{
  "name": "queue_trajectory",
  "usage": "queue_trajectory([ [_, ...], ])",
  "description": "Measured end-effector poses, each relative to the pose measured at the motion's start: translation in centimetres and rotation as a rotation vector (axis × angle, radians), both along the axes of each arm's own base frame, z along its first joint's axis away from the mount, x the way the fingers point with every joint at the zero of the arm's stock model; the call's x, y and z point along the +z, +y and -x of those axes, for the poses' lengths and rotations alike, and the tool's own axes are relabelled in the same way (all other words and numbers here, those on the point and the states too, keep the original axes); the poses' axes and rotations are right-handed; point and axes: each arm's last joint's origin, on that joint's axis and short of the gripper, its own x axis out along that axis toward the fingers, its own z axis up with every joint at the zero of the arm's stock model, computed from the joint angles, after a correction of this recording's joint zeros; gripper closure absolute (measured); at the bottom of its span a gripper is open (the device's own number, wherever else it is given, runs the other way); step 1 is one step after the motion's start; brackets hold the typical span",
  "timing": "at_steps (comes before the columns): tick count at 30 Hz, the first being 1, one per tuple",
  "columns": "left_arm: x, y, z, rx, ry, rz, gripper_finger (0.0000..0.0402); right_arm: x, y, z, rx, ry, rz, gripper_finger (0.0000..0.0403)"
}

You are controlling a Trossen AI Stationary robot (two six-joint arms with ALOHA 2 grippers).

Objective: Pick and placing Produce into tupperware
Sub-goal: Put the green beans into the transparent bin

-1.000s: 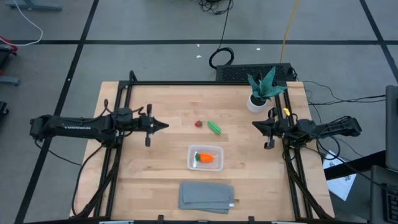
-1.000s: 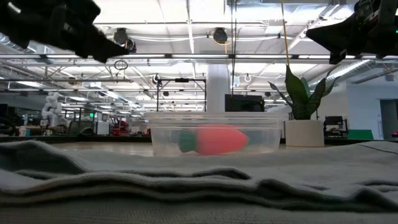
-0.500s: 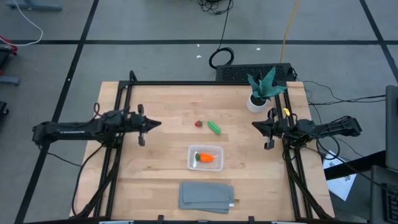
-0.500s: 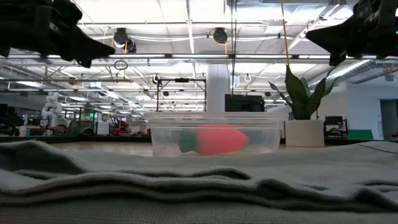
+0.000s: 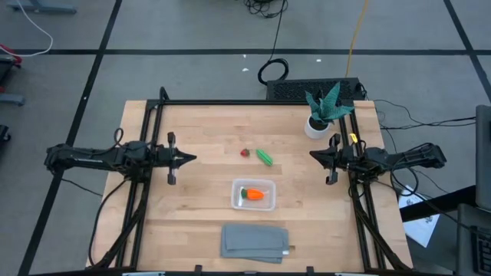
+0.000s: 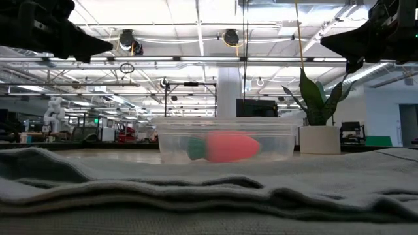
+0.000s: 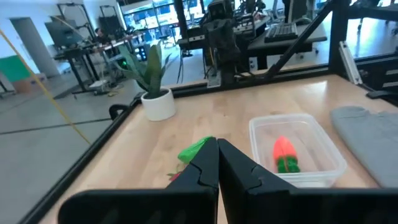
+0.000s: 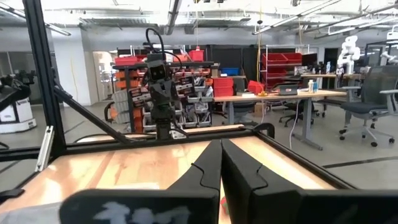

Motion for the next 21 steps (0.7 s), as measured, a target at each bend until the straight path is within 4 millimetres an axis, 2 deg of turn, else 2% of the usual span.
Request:
queue_trajectory([
  [7,0.1,0.0,0.0,0.003,-0.003,-0.031,0.0401,0.4,0.0,0.0,0.004,-0.046,-0.040,0.0403],
  [10,0.1,0.0,0.0,0.002,-0.003,-0.049,0.0401,0.5,-0.2,-0.1,-0.056,-0.055,-0.074,0.0403],
  [21,0.5,0.0,0.0,0.002,-0.042,-0.072,0.0401,-0.7,-0.9,-1.7,-0.193,0.099,-0.115,0.0403],
])
